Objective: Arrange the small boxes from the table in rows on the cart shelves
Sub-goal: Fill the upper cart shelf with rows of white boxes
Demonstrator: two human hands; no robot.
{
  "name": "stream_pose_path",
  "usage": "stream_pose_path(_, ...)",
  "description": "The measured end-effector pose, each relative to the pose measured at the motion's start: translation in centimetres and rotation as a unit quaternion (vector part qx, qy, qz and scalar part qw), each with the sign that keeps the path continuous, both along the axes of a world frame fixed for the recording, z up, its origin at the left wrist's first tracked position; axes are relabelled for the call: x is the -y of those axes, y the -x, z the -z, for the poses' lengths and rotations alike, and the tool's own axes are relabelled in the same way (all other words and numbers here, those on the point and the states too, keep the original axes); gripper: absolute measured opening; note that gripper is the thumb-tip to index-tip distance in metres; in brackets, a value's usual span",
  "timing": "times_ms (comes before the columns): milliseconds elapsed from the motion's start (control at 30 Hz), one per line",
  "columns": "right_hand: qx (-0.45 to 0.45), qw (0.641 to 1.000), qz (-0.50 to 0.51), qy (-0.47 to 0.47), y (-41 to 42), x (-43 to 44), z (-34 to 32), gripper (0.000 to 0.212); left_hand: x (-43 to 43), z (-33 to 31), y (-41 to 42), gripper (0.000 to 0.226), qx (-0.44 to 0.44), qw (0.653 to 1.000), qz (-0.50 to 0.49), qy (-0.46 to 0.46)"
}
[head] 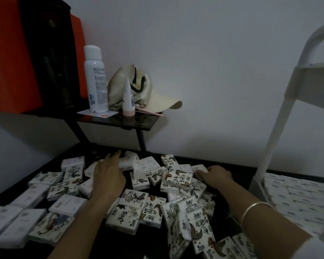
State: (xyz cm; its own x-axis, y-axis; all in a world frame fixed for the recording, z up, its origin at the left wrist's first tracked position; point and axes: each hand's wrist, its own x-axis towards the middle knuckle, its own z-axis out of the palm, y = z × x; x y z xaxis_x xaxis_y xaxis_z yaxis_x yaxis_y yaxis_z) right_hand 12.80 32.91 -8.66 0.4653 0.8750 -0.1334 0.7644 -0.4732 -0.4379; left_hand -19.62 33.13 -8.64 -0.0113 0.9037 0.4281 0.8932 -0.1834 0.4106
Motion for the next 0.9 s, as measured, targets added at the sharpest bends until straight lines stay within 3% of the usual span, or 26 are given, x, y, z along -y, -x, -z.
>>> stream_pose_path(100, -0.013, 1.000, 0.001, -0.002, 0.2, 0.4, -0.2, 0.061, 0.3, 0.7, 0.4, 0.047, -0.024, 0.999, 0.015, -0.017)
stream_pose_path(233, -0.153, 0.982, 0.068, -0.090, 0.6, 0.9, -0.6, 0.052, 0.5, 0.1, 1.1, 0.021, -0.059, 0.997, 0.017, -0.041)
stream_pose_path(300, -0.190, 0.968, 0.107, -0.125, 1.1, 1.6, -1.2, 0.056, 1.1, -0.2, 1.1, 0.024, -0.043, 0.997, 0.058, -0.010)
stream_pose_path(400, -0.149, 0.967, 0.130, -0.162, 1.7, 3.0, -2.6, 0.055, 2.4, -0.5, 0.6, 0.026, -0.001, 0.995, 0.093, 0.021)
stream_pose_path(500, -0.135, 0.961, 0.086, -0.227, 2.8, 5.0, -4.5, 0.057, 2.8, -0.9, 0.6, 0.048, 0.031, 0.996, 0.082, 0.029)
stream_pose_path(567, -0.104, 0.962, 0.027, -0.249, 3.8, 6.4, -5.9, 0.047, 2.9, -1.0, 0.6, 0.063, 0.023, 0.997, 0.071, 0.030)
stream_pose_path(667, -0.073, 0.957, -0.016, -0.279, 5.1, 8.5, -7.9, 0.029, 3.3, -1.3, 0.6, 0.061, 0.031, 0.997, 0.055, 0.039)
stream_pose_path(767, -0.084, 0.951, -0.054, -0.292, 5.8, 10.4, -9.3, 0.028, 4.0, -2.1, 0.4, 0.056, 0.137, 0.986, 0.056, 0.081)
stream_pose_path(900, -0.116, 0.938, -0.145, -0.292, 6.8, 12.9, -10.7, 0.031, 6.5, -3.8, -0.2, 0.057, 0.299, 0.942, 0.079, 0.131)
